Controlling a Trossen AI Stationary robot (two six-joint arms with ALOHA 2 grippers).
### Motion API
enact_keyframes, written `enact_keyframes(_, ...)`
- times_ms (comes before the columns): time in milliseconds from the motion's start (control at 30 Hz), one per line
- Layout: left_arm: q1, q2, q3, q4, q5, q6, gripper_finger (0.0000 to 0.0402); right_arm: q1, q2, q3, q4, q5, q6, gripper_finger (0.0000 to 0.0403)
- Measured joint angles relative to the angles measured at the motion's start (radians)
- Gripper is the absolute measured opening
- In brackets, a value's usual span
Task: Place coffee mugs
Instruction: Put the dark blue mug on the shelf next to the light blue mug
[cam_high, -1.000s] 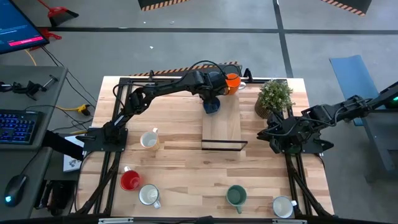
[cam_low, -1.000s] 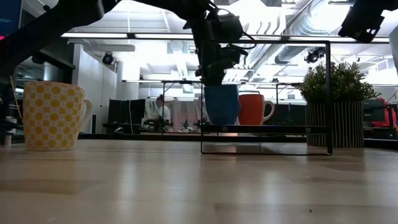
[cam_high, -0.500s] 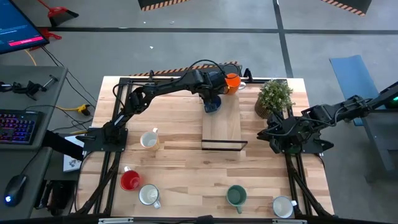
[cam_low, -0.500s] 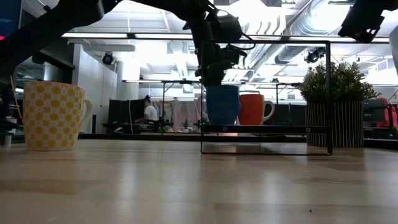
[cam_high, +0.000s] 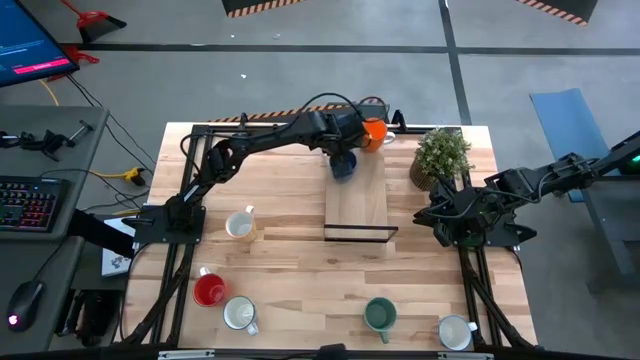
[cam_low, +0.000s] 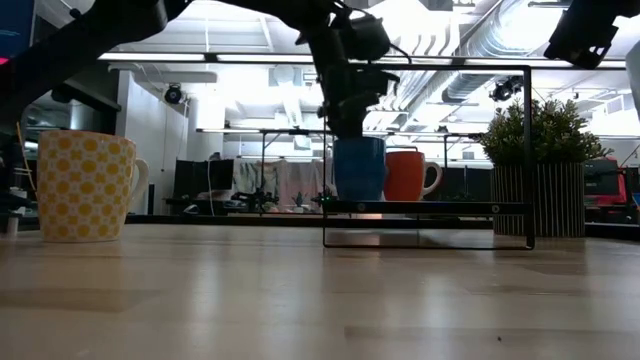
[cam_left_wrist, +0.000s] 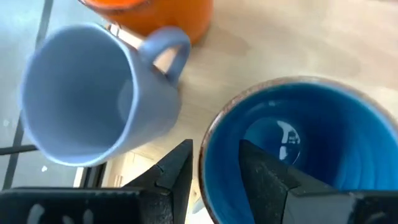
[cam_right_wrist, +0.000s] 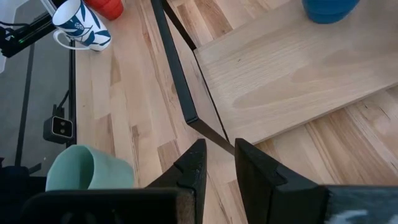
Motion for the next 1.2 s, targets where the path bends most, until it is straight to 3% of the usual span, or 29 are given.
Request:
enact_keyframes(333, -0.017, -0.050, 0.058, -0.069, -0.010, -0.046, 0.0118, 0.000, 0.000, 0.000, -0.011, 0.000, 0.000, 0.0065)
enact_keyframes(500, -0.065, -0.066, 0.058, -0.155, 0.126, -0.100, 0.0117, 0.000, 0.000, 0.000, -0.014, 0.000, -0.013, 0.0065)
enact_keyframes(633, -0.117, -0.069, 0.054, -0.148, 0.237, -0.050, 0.0117, 0.000, 0.000, 0.000, -0.018, 0.000, -0.015, 0.0065)
enact_keyframes(833, -0.161, -0.069, 0.006, -0.091, 0.234, -0.001, 0.0117, 0.000, 0.000, 0.000, -0.020, 0.000, -0.008, 0.0065)
enact_keyframes(1200, -0.135, -0.067, -0.102, -0.039, 0.200, 0.000, 0.0117, 0.000, 0.000, 0.000, -0.020, 0.000, -0.005, 0.0065)
